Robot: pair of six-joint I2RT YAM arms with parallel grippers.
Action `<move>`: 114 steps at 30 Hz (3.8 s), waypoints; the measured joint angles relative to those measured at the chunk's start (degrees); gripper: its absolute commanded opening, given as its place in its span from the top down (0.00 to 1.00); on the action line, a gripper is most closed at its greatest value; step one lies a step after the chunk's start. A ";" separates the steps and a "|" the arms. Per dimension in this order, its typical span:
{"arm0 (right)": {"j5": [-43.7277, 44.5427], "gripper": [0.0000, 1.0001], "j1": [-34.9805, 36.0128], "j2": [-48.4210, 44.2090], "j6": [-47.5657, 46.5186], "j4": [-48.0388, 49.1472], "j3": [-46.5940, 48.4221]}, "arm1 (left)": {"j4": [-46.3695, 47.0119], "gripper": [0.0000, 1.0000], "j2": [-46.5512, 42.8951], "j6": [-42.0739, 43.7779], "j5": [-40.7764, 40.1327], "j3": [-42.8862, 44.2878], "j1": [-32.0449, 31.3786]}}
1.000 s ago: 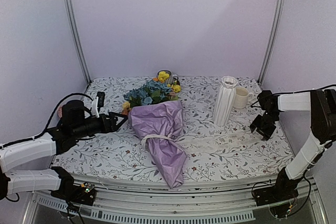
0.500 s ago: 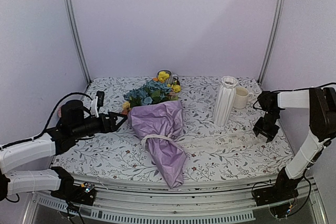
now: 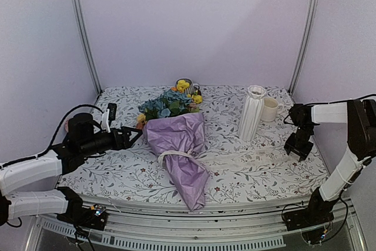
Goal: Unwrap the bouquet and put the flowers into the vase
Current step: Pick up the untied ribbon from the corner of the board, then pass from the right arm to the left, then place the untied ribbon at the corner of the board.
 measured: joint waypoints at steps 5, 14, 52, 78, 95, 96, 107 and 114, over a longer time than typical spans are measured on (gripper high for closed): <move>-1.66 0.76 0.00 0.37 -0.24 4.07 -0.52 | -0.15 0.18 -0.79 0.00 -0.11 -0.28 0.00; -1.95 0.97 0.00 0.66 -0.72 6.38 -0.59 | -0.81 0.17 -2.56 0.04 -0.74 -0.50 0.00; -18.10 0.98 46.47 -19.26 0.44 18.73 22.69 | 5.14 0.15 7.10 7.74 -0.31 10.56 -24.44; -19.23 0.22 54.80 -20.79 -13.88 41.00 19.54 | 10.54 1.00 24.94 15.41 -2.54 26.32 -28.92; 4.63 0.15 54.80 -38.60 -21.35 43.34 -1.73 | -29.09 1.00 -5.66 4.74 -31.36 30.88 1.51; 4.98 0.15 54.80 -37.77 -21.49 43.36 -1.73 | -30.73 1.00 -6.73 3.98 -33.03 30.88 2.89; 4.90 0.15 54.77 -19.45 -22.60 38.80 3.65 | -45.38 0.02 -7.10 -6.29 -46.77 30.32 19.02; -0.07 0.15 54.77 -9.01 -22.67 38.40 5.22 | -49.96 0.02 -4.94 -11.67 -49.94 29.55 20.37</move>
